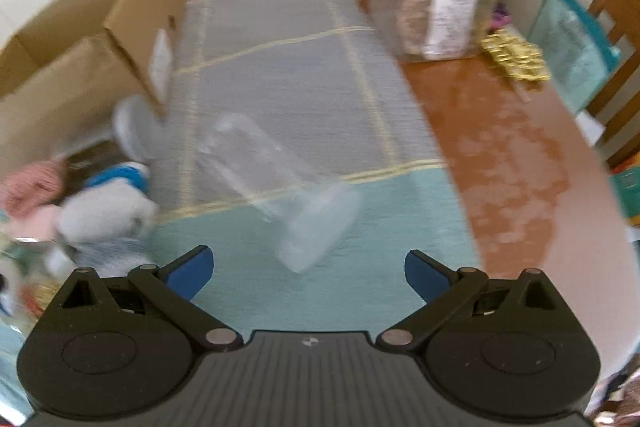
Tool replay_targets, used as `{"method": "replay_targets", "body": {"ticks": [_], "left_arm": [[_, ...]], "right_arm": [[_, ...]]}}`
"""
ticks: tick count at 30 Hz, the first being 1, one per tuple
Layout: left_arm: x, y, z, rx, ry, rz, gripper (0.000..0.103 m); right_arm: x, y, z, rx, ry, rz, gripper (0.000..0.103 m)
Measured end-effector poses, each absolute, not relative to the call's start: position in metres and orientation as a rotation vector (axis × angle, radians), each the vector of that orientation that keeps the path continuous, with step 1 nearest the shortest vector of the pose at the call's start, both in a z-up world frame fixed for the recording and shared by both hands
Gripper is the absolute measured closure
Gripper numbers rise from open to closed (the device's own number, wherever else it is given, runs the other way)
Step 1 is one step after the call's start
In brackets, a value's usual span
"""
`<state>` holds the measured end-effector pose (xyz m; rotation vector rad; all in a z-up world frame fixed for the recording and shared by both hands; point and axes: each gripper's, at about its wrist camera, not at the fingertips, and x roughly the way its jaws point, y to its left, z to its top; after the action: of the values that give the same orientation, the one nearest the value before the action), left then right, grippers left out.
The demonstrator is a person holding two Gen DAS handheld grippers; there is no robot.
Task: Organize objects
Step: 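Grasp empty clear plastic jar with right gripper while left gripper hovers over white sock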
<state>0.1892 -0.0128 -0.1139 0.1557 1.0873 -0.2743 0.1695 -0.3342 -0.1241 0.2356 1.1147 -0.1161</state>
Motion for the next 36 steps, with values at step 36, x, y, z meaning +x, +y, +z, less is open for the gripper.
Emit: {"method": "replay_targets", "body": {"ticks": [36], "left_arm": [[0.189, -0.014, -0.128, 0.340, 1.133, -0.503, 0.003]], "right_arm": [[0.252, -0.307, -0.129, 0.198, 1.182, -0.236, 0.000]]}}
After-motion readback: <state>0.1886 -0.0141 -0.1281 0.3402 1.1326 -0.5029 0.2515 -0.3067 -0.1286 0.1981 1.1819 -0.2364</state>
